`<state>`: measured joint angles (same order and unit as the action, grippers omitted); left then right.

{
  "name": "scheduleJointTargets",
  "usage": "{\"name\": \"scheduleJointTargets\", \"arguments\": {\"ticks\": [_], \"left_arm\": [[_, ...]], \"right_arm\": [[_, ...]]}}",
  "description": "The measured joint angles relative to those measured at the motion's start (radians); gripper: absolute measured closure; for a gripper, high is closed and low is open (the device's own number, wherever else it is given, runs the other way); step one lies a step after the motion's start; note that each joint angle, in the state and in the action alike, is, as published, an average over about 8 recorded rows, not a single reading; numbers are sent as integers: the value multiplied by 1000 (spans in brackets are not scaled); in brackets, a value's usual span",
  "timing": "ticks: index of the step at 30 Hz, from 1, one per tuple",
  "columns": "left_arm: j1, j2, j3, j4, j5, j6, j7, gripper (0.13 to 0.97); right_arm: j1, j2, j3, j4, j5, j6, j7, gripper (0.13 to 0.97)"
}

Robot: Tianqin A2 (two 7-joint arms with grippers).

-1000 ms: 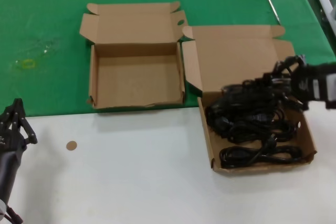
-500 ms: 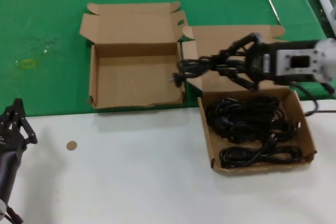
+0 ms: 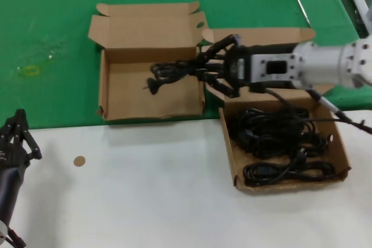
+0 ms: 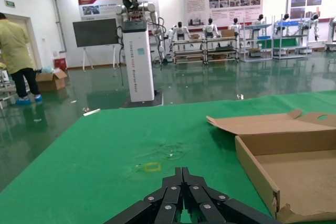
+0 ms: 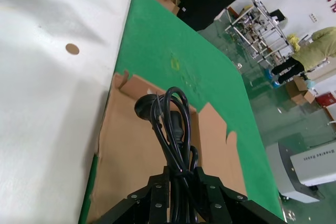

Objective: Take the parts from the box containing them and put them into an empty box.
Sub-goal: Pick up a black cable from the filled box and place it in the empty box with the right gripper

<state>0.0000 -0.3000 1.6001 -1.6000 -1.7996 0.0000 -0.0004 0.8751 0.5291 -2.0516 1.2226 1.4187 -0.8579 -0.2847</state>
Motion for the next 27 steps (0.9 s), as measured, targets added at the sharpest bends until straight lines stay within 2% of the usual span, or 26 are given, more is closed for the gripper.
{"name": "scheduleJointTargets", "arguments": {"ticks": [13, 27], "left_arm": [[0, 0, 0, 0, 0, 0, 0, 945], [0, 0, 0, 0, 0, 0, 0, 945]], "right_arm": [[35, -118, -47, -86, -42, 55, 6, 858], [44, -195, -65, -198, -43, 103, -62, 858]]}}
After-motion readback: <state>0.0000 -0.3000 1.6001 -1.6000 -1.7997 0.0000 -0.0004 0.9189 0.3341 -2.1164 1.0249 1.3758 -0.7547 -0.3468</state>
